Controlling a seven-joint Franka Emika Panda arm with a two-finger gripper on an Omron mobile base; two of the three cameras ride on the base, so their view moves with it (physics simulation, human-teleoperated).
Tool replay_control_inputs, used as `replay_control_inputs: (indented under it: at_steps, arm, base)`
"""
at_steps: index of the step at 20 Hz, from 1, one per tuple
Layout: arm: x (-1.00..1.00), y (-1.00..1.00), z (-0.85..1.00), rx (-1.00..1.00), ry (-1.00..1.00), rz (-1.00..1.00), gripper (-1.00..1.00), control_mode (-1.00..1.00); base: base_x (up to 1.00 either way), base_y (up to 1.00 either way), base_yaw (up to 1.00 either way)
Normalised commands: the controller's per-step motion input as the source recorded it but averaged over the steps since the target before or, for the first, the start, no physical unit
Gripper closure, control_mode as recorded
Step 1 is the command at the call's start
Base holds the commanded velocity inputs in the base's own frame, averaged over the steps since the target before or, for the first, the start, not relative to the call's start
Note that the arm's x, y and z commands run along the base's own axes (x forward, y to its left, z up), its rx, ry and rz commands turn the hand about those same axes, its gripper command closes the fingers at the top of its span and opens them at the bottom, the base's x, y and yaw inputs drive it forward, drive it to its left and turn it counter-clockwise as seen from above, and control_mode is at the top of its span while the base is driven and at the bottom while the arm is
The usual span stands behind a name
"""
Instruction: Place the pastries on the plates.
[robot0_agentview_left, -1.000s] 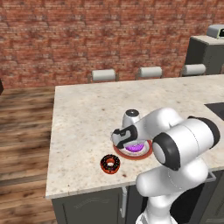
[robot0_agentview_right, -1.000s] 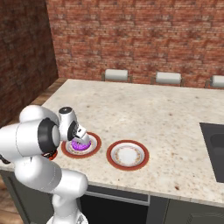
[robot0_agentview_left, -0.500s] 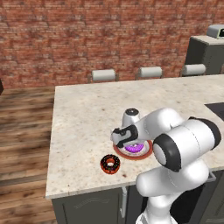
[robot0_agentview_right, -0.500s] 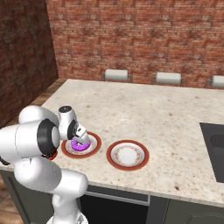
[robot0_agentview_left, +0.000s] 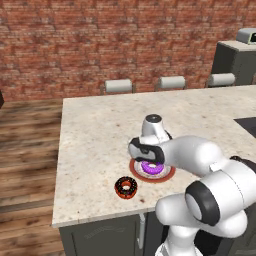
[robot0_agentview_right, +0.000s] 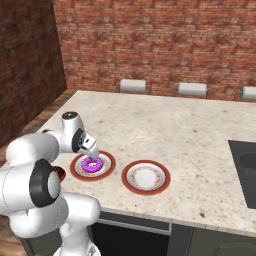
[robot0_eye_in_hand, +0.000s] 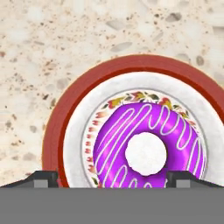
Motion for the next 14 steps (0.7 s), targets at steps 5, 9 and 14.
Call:
replay_control_inputs:
  at_steps: [5,9,14]
  arm:
    - [-0.45,0.0,0.44,0.0,0.0,0.0,-1.0,-1.0]
    - [-0.71,0.02,0.14,0.0,0.0,0.0,-1.0,-1.0]
    - [-0.59,0.19,0.05,0.0,0.0,0.01,-1.0,-1.0]
  base:
    - [0.0,0.0,0.0]
    - [0.0,0.0,0.0]
    - [0.0,0.0,0.0]
